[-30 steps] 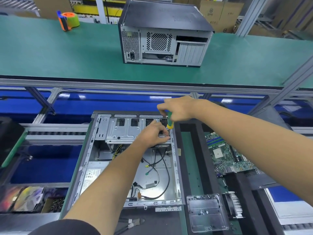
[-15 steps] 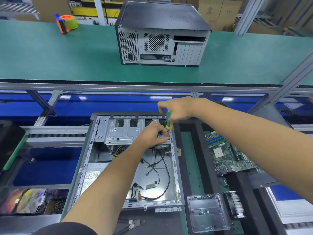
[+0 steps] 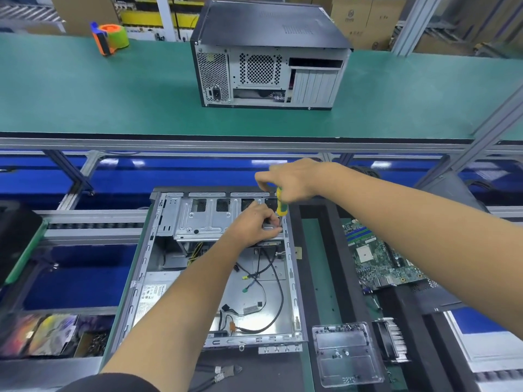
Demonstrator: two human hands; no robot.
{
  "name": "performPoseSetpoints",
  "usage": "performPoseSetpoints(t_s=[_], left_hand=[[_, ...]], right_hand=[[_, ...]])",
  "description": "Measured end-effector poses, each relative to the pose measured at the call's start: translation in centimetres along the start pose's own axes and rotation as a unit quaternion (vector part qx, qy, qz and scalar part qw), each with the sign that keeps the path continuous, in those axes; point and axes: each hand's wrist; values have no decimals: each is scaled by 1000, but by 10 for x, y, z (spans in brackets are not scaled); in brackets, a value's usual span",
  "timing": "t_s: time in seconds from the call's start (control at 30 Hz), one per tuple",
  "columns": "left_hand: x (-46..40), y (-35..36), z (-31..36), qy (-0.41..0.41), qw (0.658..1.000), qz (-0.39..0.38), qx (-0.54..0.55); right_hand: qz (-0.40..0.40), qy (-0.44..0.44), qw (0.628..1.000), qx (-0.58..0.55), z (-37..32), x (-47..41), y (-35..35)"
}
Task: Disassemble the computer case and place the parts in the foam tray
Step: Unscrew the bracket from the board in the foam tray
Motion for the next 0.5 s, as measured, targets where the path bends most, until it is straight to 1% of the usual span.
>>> performPoseSetpoints(t_s=[0.07, 0.1, 0.17, 0.2, 0.23, 0.33, 0.4, 0.5], left_hand=[[1, 0, 0, 2, 1000, 2, 4], [1, 0, 0, 2, 1000, 3, 4], [1, 0, 0, -4, 1000, 2, 2], [1, 0, 1, -5, 1000, 0, 3], [1, 0, 2, -4, 1000, -1, 6], [1, -2, 3, 5, 1000, -3, 11], [1, -2, 4, 5, 1000, -6, 14], [2, -2, 5, -1, 1000, -9, 11]], right_hand=[[-11, -6, 999, -40, 1, 3, 1], [-11, 8, 999, -31, 1, 4, 1], [0, 35, 998, 60, 3, 3, 2], [8, 35, 995, 96, 4, 2, 2], [18, 25, 995, 99, 7, 2, 3], [18, -13, 1000, 8, 10, 4, 8], [17, -7, 998, -53, 9, 5, 11], [42, -8, 998, -43, 8, 1, 12]])
Point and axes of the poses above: each hand's wrist, its own x-axis away from the middle knuckle, its own y-axis out of the palm, z = x × y, and after that the axes turned 5 degrees about -y, right-handed
